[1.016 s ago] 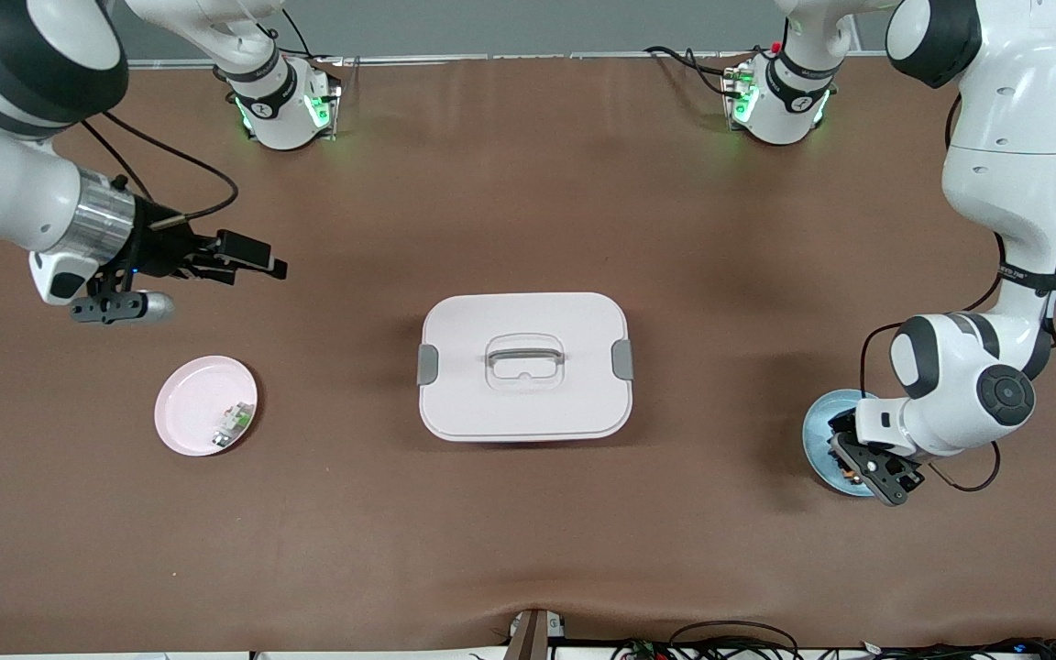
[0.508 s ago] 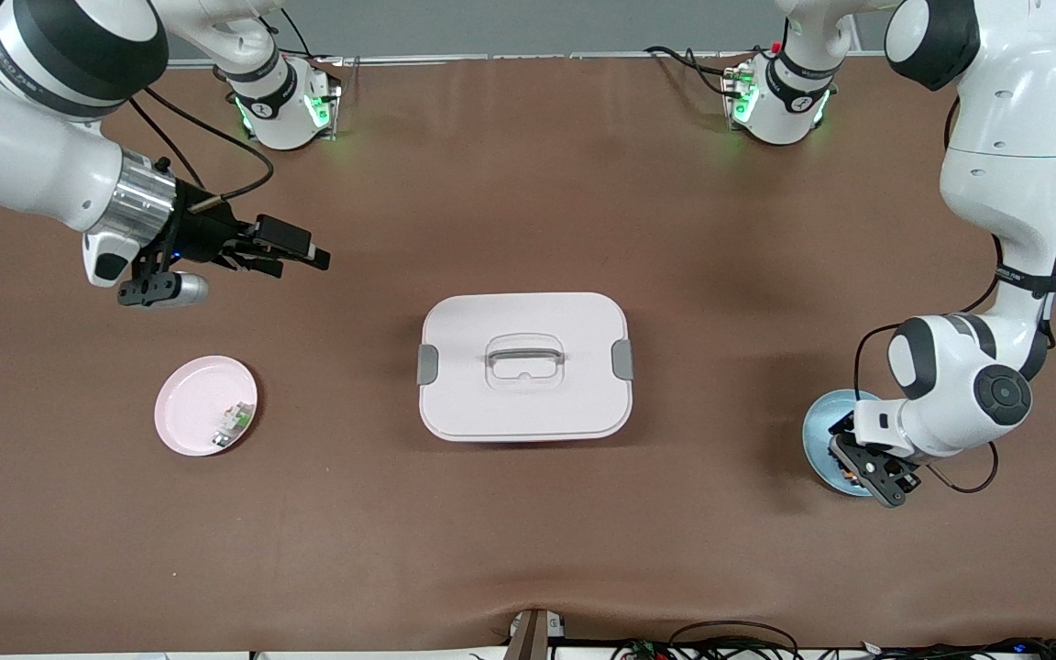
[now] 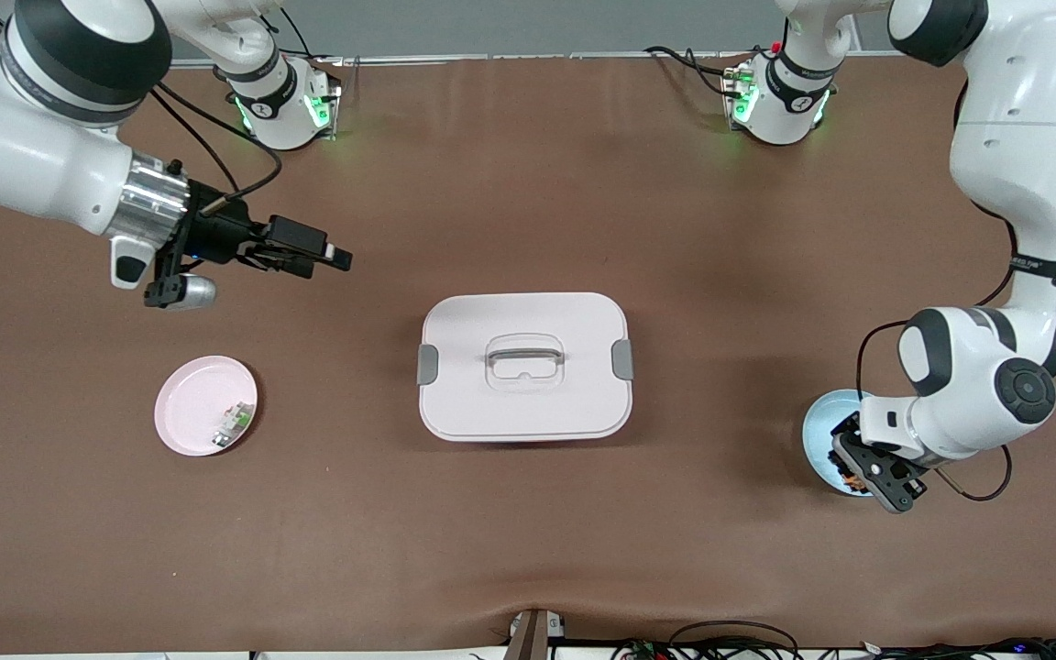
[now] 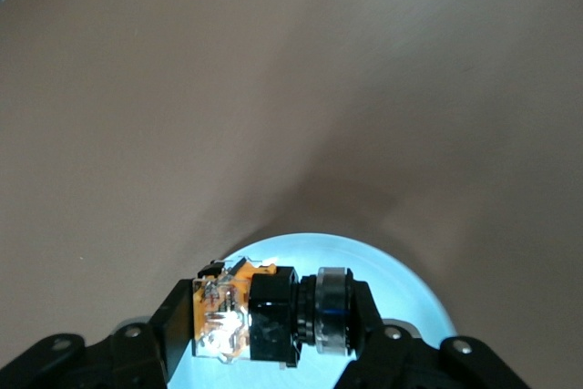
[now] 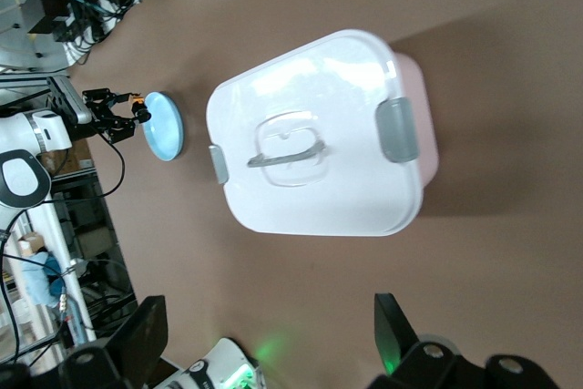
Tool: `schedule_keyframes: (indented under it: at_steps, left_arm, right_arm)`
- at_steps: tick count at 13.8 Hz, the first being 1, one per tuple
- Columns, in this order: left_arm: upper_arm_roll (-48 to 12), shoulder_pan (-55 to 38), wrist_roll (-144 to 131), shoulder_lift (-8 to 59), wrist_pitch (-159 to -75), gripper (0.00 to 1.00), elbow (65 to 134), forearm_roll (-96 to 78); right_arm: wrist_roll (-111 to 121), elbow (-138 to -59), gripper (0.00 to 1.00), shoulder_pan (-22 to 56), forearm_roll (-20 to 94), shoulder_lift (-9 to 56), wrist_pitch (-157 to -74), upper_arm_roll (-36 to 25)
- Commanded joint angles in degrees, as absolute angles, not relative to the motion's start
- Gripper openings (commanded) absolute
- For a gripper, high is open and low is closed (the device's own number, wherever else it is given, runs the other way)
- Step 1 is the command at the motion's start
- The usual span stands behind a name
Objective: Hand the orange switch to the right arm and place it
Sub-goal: 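Lift the orange switch with the left gripper while the right gripper approaches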
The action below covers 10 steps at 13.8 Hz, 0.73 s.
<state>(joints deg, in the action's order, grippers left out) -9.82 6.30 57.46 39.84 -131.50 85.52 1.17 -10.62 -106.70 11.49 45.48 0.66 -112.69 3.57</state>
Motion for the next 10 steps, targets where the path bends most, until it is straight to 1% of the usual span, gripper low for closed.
schedule_keyframes:
  at_steps: [1, 3, 5, 7, 9, 10]
  left_arm:
    - [-12.1, 6.9, 56.1, 33.6, -122.8, 0.17, 87.0, -2.4]
    - [-12.2, 6.7, 51.1, 30.9, -116.5, 0.17, 86.9, -7.1]
    - [-13.3, 6.4, 42.6, 28.1, -111.9, 0.17, 86.9, -10.6]
    - [-15.9, 6.5, 30.4, 25.8, -108.3, 0.17, 86.9, -11.4]
    - [-18.4, 6.7, 17.7, 23.6, -105.7, 0.13, 86.9, -11.7]
    - [-19.5, 6.7, 12.0, 22.8, -104.7, 0.13, 86.9, -12.0]
  right_arm:
    - [-10.2, -107.6, 1.0, 14.3, 48.4, 1.8, -117.0, 3.2]
    - [-10.0, -107.4, 1.0, 15.7, 48.5, 3.4, -119.7, 3.3]
    - [-9.9, -107.2, 1.0, 17.5, 48.6, 4.5, -121.9, 3.3]
    - [-8.6, -107.0, 1.0, 17.6, 48.6, 5.4, -121.8, 3.3]
    - [-6.2, -107.0, 1.0, 17.6, 48.7, 5.5, -121.4, 3.3]
    - [-6.2, -107.1, 1.0, 17.6, 48.7, 5.6, -121.4, 3.3]
